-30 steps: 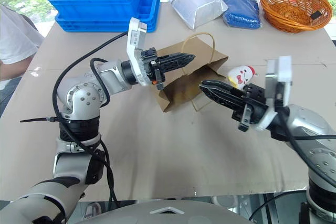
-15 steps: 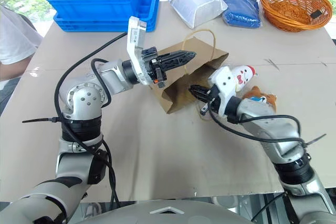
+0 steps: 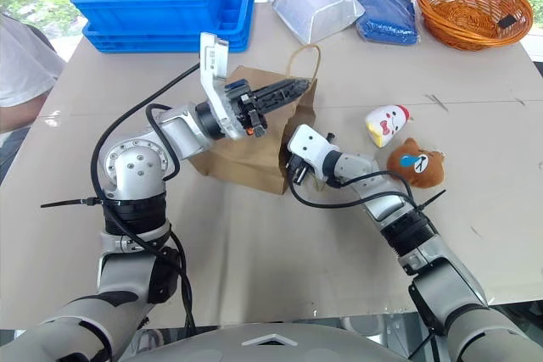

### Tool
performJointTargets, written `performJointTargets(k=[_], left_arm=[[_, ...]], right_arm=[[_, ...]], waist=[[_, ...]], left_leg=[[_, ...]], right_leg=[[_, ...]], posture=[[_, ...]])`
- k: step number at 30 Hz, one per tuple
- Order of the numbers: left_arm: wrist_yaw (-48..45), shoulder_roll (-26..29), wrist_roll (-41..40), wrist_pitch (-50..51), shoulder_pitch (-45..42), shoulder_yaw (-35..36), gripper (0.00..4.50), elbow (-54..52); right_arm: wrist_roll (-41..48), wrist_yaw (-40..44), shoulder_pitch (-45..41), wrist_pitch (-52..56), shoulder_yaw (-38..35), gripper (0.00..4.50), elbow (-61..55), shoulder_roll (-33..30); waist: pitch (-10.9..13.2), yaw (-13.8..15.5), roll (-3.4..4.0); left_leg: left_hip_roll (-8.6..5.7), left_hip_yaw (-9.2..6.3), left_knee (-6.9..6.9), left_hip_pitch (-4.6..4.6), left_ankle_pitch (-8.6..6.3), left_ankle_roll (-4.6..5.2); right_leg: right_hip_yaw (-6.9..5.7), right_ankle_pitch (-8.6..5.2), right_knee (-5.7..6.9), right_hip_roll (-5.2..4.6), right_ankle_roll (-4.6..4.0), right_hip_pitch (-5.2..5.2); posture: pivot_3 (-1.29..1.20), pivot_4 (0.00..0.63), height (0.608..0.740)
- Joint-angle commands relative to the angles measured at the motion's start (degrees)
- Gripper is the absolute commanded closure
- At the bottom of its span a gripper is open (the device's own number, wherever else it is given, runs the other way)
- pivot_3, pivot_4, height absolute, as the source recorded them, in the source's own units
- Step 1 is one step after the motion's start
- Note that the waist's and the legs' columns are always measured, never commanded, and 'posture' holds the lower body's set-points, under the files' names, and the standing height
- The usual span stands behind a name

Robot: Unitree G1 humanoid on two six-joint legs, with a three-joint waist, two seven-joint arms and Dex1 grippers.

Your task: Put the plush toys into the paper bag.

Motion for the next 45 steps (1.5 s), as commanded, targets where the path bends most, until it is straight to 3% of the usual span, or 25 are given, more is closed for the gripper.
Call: performJointTargets(k=[1,6,11,16,20,23,26,29,31,34,39,42,45], left_arm=[[2.94,1.22,-3.8,-1.51,-1.51,6.83,4.5,-2.14],[4.24,4.66,-6.73,-0.86,-1.17,10.89,4.5,-2.9],[1.22,8.18,-8.4,-0.41,0.38,10.65,4.5,-4.53],[-9.02,14.48,-2.77,-3.99,1.44,4.9,4.5,-6.05],[-20.28,17.58,6.53,-15.39,2.17,-0.9,4.5,-5.74],[-27.21,18.41,10.0,-20.65,0.7,-3.51,4.5,-2.78],[-32.41,18.36,13.39,-25.57,-0.55,-5.58,4.5,0.34],[-35.46,17.66,16.33,-29.62,-1.58,-6.92,4.5,3.67],[-36.08,16.5,17.92,-32.08,-2.72,-7.38,4.5,5.81],[-36.55,15.61,20.03,-34.45,-3.08,-8.0,4.5,7.03],[-33.2,12.53,23.19,-36.66,-2.88,-8.27,4.5,7.05],[-31.51,10.81,23.8,-36.55,-2.67,-8.38,4.5,6.25],[-30.52,10.4,24.9,-36.58,-2.23,-8.83,4.5,5.39]], right_arm=[[-2.17,4.62,3.72,-0.16,1.78,4.43,0.43,-1.9],[-2.98,4.85,6.03,2.62,-0.09,4.43,-1.54,-1.91],[-2.27,0.89,6.62,7.55,-4.64,4.43,-4.83,0.28],[0.27,-0.92,8.44,12.52,-9.9,4.43,-15.52,1.1],[2.14,-2.51,10.76,14.27,-14.16,4.43,-27.88,1.03],[6.84,-4.31,12.15,22.22,-18.77,4.43,-38.67,1.97],[11.63,-5.06,14.09,30.87,-22.8,3.59,-48.44,1.19],[16.42,-5.98,15.4,39.2,-28.2,2.35,-56.64,-0.66],[20.46,-6.96,15.26,46.53,-36.46,1.65,-61.69,-2.92],[21.48,-7.7,15.08,52.32,-41.87,0.15,-64.19,-8.18],[14.51,-10.08,17.24,50.92,-39.12,0.06,-55.01,-17.7],[12.34,-13.07,12.66,48.07,-34.77,0.06,-44.81,-14.27],[9.31,-18.88,5.08,45.35,-31.65,0.06,-29.79,-6.51]], waist=[[-0.01,-0.05,-0.01],[-0.1,-0.02,-0.03],[-0.16,0.02,-0.13],[-0.15,0.13,-0.12],[-0.12,0.14,-0.09],[-0.11,0.11,-0.08],[-0.1,0.23,-0.08],[-0.1,0.23,-0.08],[-0.09,0.27,-0.08],[-0.09,0.31,-0.08],[-0.09,0.15,-0.09],[-0.09,-0.22,-0.1],[-0.07,-0.68,-0.14]], left_leg=[[0.01,-0.01,0.0,0.02,0.0,0.0],[0.05,-0.05,-0.02,0.11,0.02,-0.04],[-0.01,-0.03,-0.01,0.11,0.04,-0.07],[-0.03,-0.11,-0.02,0.06,0.06,-0.12],[-0.1,-0.06,-0.05,0.02,0.06,-0.12],[-0.09,-0.06,-0.06,-0.01,0.06,-0.12],[-0.06,-0.1,-0.07,-0.03,0.06,-0.11],[-0.07,-0.08,-0.07,-0.04,0.05,-0.08],[-0.07,-0.07,-0.06,-0.05,0.0,0.01],[-0.09,-0.07,-0.04,-0.08,-0.07,0.15],[-0.11,-0.03,-0.06,-0.07,-0.12,0.23],[-0.08,0.13,-0.06,0.0,-0.12,0.24],[0.01,0.19,-0.02,0.02,-0.11,0.23]], right_leg=[[0.03,0.0,0.03,-0.01,0.0,0.0],[0.06,-0.01,0.18,0.02,-0.01,0.0],[0.04,-0.01,0.18,-0.01,-0.01,0.02],[0.01,-0.01,0.22,0.0,-0.02,-0.01],[-0.01,-0.02,0.18,0.01,-0.02,-0.03],[-0.03,-0.02,0.11,0.03,-0.02,-0.05],[-0.07,-0.02,0.11,0.09,-0.02,-0.06],[-0.06,-0.02,0.06,0.09,-0.02,-0.04],[-0.05,-0.03,0.06,0.09,-0.01,-0.04],[-0.05,-0.02,0.01,0.09,0.0,-0.02],[-0.04,-0.03,-0.01,0.11,0.0,-0.01],[0.09,-0.02,-0.01,0.19,0.0,-0.01],[0.14,-0.01,0.02,0.28,-0.01,-0.02]], posture=[[0.0,0.15,0.74],[0.0,0.15,0.74],[0.0,0.15,0.74],[0.0,0.15,0.74],[0.0,0.15,0.74],[0.0,0.15,0.74],[0.0,0.15,0.74],[0.0,0.15,0.74],[0.0,0.15,0.74],[0.0,0.15,0.74],[0.0,0.15,0.74],[0.0,0.15,0.74],[0.0,0.15,0.74]])
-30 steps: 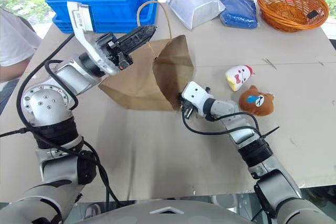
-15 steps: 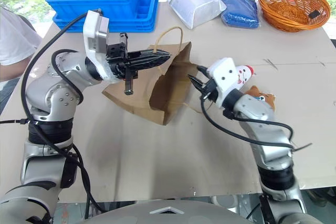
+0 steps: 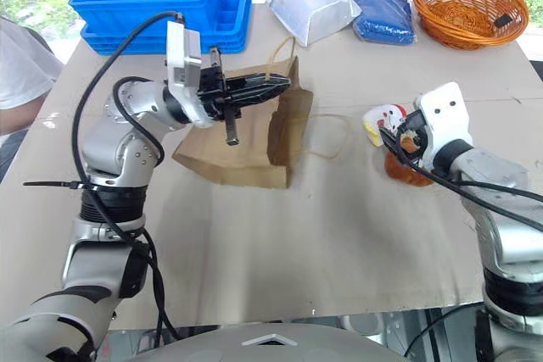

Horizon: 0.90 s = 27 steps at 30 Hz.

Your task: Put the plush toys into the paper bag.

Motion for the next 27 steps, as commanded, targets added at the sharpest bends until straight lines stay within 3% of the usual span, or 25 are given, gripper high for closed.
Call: performJointTargets(k=[1,4,6,8,12,15,23,25,27], left_arm=[[1.28,-0.13,0.52,-0.65,-0.21,0.24,4.5,-2.3],[2.3,-0.47,0.1,-0.13,-0.07,0.58,4.5,-2.97],[2.51,-0.42,-0.92,0.45,0.43,1.1,4.5,-3.94],[2.12,-0.02,-1.49,0.48,1.06,1.47,4.5,-4.71],[-2.15,1.04,-4.59,-0.4,1.77,3.32,4.5,-4.98],[-5.34,2.06,-6.23,-0.25,1.54,4.31,4.5,-3.84],[-11.25,3.41,-10.02,2.25,-0.02,4.99,4.5,-0.4],[-11.32,2.93,-9.94,2.45,-0.59,4.66,4.5,0.11],[-9.58,1.6,-11.09,3.85,-1.43,5.17,4.5,0.8]], right_arm=[[-3.79,-5.11,-6.43,-5.11,3.58,0.06,13.61,5.14],[-7.24,-7.32,-9.21,-8.32,5.92,0.06,23.85,7.21],[-8.2,-7.26,-10.21,-9.56,7.18,0.57,28.15,7.5],[-8.87,-6.74,-10.91,-9.62,8.19,1.27,30.23,7.23],[-9.44,-4.6,-11.31,-9.67,9.34,3.26,29.82,5.58],[-8.81,-2.41,-10.15,-10.58,9.28,4.35,26.47,4.17],[16.98,7.78,-7.03,-11.45,-10.3,4.43,0.27,6.39],[22.98,8.66,-8.05,-10.22,-12.36,4.43,-3.76,6.33],[27.24,11.01,-9.15,-8.9,-9.91,4.43,-7.45,5.14]], waist=[[0.01,-0.24,0.03],[0.02,0.02,0.05],[0.02,0.54,0.05],[0.01,0.62,0.04],[0.01,0.78,0.05],[0.0,0.77,0.05],[0.08,0.55,0.17],[0.08,0.58,0.16],[0.08,0.6,0.17]], left_leg=[[0.0,-0.01,-0.02,0.0,0.0,0.0],[0.06,-0.12,-0.03,-0.03,0.02,-0.04],[0.04,-0.18,-0.07,-0.12,0.11,-0.2],[0.0,-0.15,-0.07,-0.16,0.09,-0.16],[-0.02,-0.17,-0.05,-0.24,0.08,-0.14],[-0.03,-0.18,-0.04,-0.2,0.08,-0.14],[0.0,-0.23,-0.06,-0.38,0.05,-0.1],[0.03,-0.29,-0.05,-0.37,-0.05,0.08],[0.05,-0.29,-0.05,-0.32,-0.07,0.11]], right_leg=[[0.01,0.0,0.02,-0.02,0.0,-0.02],[-0.05,0.0,0.1,-0.04,-0.01,-0.04],[-0.06,0.0,0.09,-0.1,0.0,-0.09],[-0.06,0.0,0.0,-0.17,0.0,-0.09],[-0.07,0.01,-0.17,-0.21,0.01,-0.05],[-0.1,0.01,-0.17,-0.2,0.01,0.0],[-0.14,0.01,-0.16,-0.16,0.04,-0.17],[-0.2,0.01,-0.13,-0.14,0.04,-0.17],[-0.2,0.01,-0.1,-0.11,0.04,-0.16]], posture=[[0.0,0.15,0.74],[0.0,0.15,0.74],[0.0,0.15,0.74],[0.0,0.15,0.74],[0.0,0.15,0.74],[0.0,0.15,0.74],[0.0,0.15,0.74],[0.0,0.15,0.74],[0.0,0.15,0.74]])
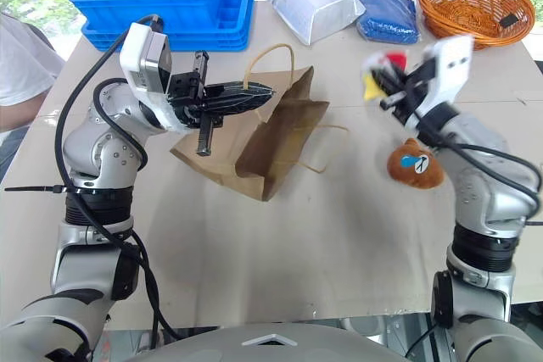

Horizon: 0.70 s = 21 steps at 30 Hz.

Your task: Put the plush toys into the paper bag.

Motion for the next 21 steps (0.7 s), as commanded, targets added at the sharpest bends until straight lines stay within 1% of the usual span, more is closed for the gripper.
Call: performJointTargets(k=[1,2,4,8,9,11,14,17,20,21], left_arm=[[1.98,-1.69,-2.53,1.81,-2.29,1.56,4.5,0.54],[2.38,-1.99,-2.79,2.17,-2.46,1.77,4.5,0.68],[2.98,-2.44,-3.22,2.7,-3.0,2.28,4.5,1.4],[4.08,-3.1,-3.67,3.46,-4.28,2.82,4.5,2.39],[4.21,-3.23,-3.66,3.58,-4.38,2.78,4.5,2.34],[3.9,-3.5,-3.25,3.4,-4.07,2.1,4.5,1.87],[4.64,-4.66,-3.65,3.91,-3.35,1.46,4.5,0.35],[4.99,-5.51,-3.18,3.66,-2.06,0.77,4.5,-1.19],[6.49,-5.93,-4.26,4.84,-0.58,1.17,4.5,-3.3],[6.92,-5.87,-4.7,5.29,-0.1,1.43,4.5,-3.96]], right_arm=[[7.82,3.78,-1.56,1.92,2.9,4.43,-7.06,-1.88],[8.34,4.16,-1.65,2.15,3.87,4.43,-7.56,-2.5],[6.75,6.38,-0.73,2.77,9.26,4.43,-6.82,-4.46],[-0.53,10.12,0.41,-0.66,21.85,4.43,-2.89,-7.9],[-1.7,11.11,0.28,-1.96,24.02,4.43,-1.94,-8.12],[-5.09,13.07,-1.82,-4.4,28.76,4.43,0.95,-8.41],[-11.02,16.36,-6.04,-9.1,36.51,4.43,6.16,-7.39],[-15.2,17.94,-9.52,-13.19,41.46,4.43,12.52,-3.97],[-18.66,18.28,-10.6,-18.17,42.52,3.27,17.01,-1.58],[-19.67,18.12,-10.35,-19.63,42.32,2.71,17.52,-1.45]], waist=[[0.0,-0.01,0.0],[0.0,-0.05,-0.01],[0.0,-0.08,0.0],[0.0,-0.05,-0.01],[0.0,-0.04,-0.01],[0.0,-0.07,-0.01],[0.0,-0.2,-0.01],[0.0,-0.19,-0.01],[0.0,-0.07,-0.01],[0.0,0.05,-0.01]], left_leg=[[0.0,-0.01,0.0,0.01,0.0,0.01],[0.0,-0.01,0.0,0.01,0.0,0.01],[0.01,0.02,0.0,0.03,0.0,0.01],[-0.02,0.08,0.03,0.05,0.0,0.0],[-0.02,0.08,0.03,0.04,0.0,0.0],[-0.04,0.09,0.04,0.03,0.01,-0.01],[-0.04,0.11,0.04,0.03,0.13,-0.23],[-0.03,0.08,0.04,0.04,0.14,-0.25],[-0.01,0.05,0.03,0.02,0.15,-0.26],[-0.01,0.04,0.03,-0.03,0.15,-0.26]], right_leg=[[-0.01,0.0,0.04,0.0,0.0,0.0],[-0.01,0.0,0.04,0.0,0.0,0.0],[0.02,0.0,0.04,0.01,0.0,0.0],[0.05,-0.01,0.06,0.0,-0.01,0.0],[0.04,-0.01,0.06,0.0,-0.01,0.0],[0.05,-0.01,0.05,0.0,-0.01,0.0],[0.06,0.0,0.04,0.0,-0.01,-0.02],[0.03,0.0,0.05,0.02,-0.01,-0.02],[0.02,0.0,0.06,0.01,-0.01,-0.03],[0.01,0.0,0.05,-0.02,-0.01,-0.06]], posture=[[0.0,0.15,0.74],[0.0,0.15,0.74],[0.0,0.15,0.74],[0.0,0.15,0.74],[0.0,0.15,0.74],[0.0,0.15,0.74],[0.0,0.15,0.74],[0.0,0.15,0.74],[0.0,0.15,0.74],[0.0,0.15,0.74]])
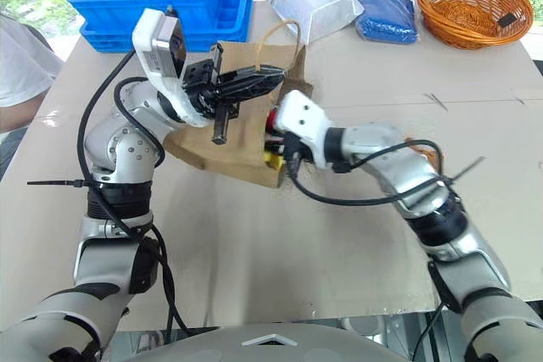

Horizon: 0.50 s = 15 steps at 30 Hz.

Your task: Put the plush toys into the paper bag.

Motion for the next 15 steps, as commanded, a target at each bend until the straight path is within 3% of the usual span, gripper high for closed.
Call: performJointTargets(k=[1,4,9,14,15], left_arm=[[1.75,0.27,-2.23,1.1,1.19,1.77,4.5,-4.13],[1.83,1.29,-2.49,1.48,3.01,2.36,4.5,-5.17],[0.17,3.13,-1.11,0.01,4.82,2.01,4.5,-5.03],[-1.02,3.37,0.23,-1.74,5.68,1.4,4.5,-4.28],[-1.14,3.29,0.44,-1.99,5.75,1.29,4.5,-4.18]], right_arm=[[-3.15,0.37,0.17,-6.31,-1.43,2.19,0.59,0.1],[-1.97,0.78,2.92,-6.66,-4.32,0.75,-3.8,-1.24],[5.45,0.42,8.57,0.86,-12.99,0.75,-15.18,-5.03],[15.46,-2.85,14.08,10.48,-27.04,0.75,-25.23,-10.31],[17.8,-4.27,15.24,12.92,-30.91,0.34,-26.77,-11.26]], waist=[[0.0,0.21,0.0],[0.0,0.29,0.0],[0.0,0.28,0.0],[0.0,0.43,0.0],[0.0,0.35,0.0]], left_leg=[[-0.02,0.0,0.01,-0.04,0.0,0.0],[-0.06,-0.02,0.06,-0.18,0.0,0.0],[-0.06,-0.09,0.05,-0.28,0.0,0.0],[-0.06,-0.09,0.06,-0.29,0.0,0.0],[-0.06,-0.08,0.06,-0.29,0.0,0.0]], right_leg=[[0.0,0.0,0.0,-0.04,0.0,-0.02],[-0.01,0.0,-0.04,-0.11,0.01,-0.09],[-0.09,0.0,-0.07,-0.14,0.01,-0.18],[-0.11,0.0,-0.05,-0.14,0.0,-0.17],[-0.1,0.01,-0.05,-0.14,0.0,-0.17]], posture=[[0.0,0.15,0.74],[0.0,0.15,0.74],[0.0,0.15,0.74],[0.0,0.15,0.74],[0.0,0.15,0.74]])
